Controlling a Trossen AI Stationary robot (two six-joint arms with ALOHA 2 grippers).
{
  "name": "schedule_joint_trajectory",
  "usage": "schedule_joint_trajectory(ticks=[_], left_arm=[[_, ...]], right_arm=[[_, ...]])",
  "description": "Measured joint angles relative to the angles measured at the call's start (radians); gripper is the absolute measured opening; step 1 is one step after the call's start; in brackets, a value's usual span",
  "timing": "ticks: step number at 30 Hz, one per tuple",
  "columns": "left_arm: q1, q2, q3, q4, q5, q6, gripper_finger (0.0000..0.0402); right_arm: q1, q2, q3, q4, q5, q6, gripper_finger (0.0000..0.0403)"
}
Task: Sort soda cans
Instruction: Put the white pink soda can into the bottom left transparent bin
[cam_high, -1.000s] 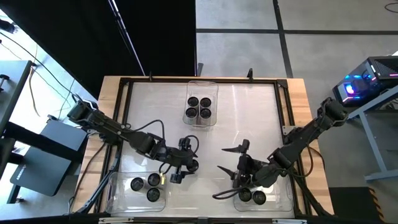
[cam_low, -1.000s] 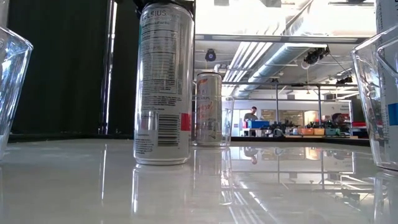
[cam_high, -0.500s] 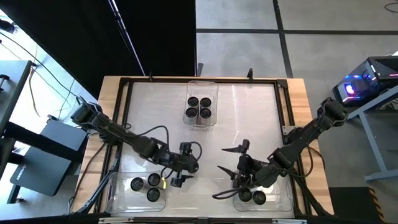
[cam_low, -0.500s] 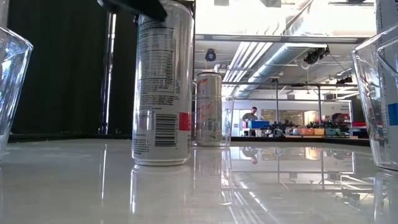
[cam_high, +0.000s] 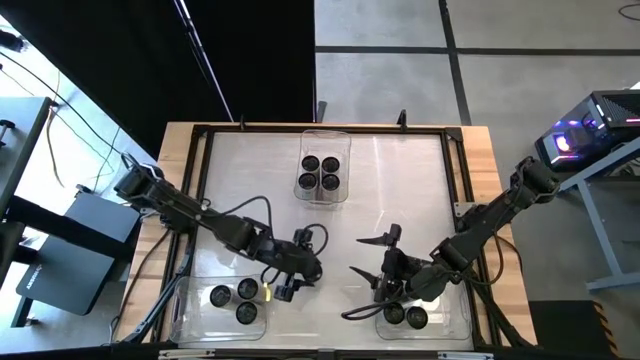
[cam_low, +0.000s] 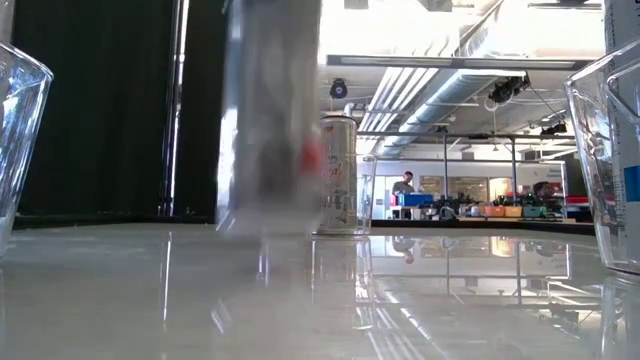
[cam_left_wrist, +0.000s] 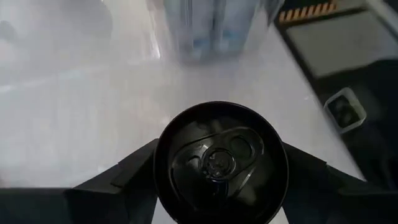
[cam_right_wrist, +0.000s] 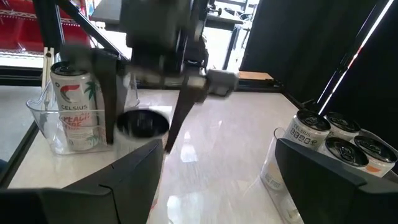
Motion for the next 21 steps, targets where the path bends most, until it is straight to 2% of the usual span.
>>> schedule_joint_trajectory(ticks=[6,13,18,21], left_arm=[[-0.007,-0.011,0.237,-0.216,-0.033,0.097,0.0246],[-0.119,-0.012,0.592,-0.534,-0.011,0.115,0.0246],[-0.238,-0.013,0.772,-0.723,-0.021,-0.076,0.0246],[-0.323,-0.015,0.814,-0.802,-0.047,-0.237,0.0246]], right_arm=[[0.000,0.000,0.000,-0.013,0.000,0.000,0.0307],[0.000,0.000,0.000,-0.036,0.000,0.027,0.0307],[0.000,0.001,0.000,-0.047,0.000,0.027,0.0307],[-0.001,0.001,0.000,-0.048,0.000,0.014,0.0307]])
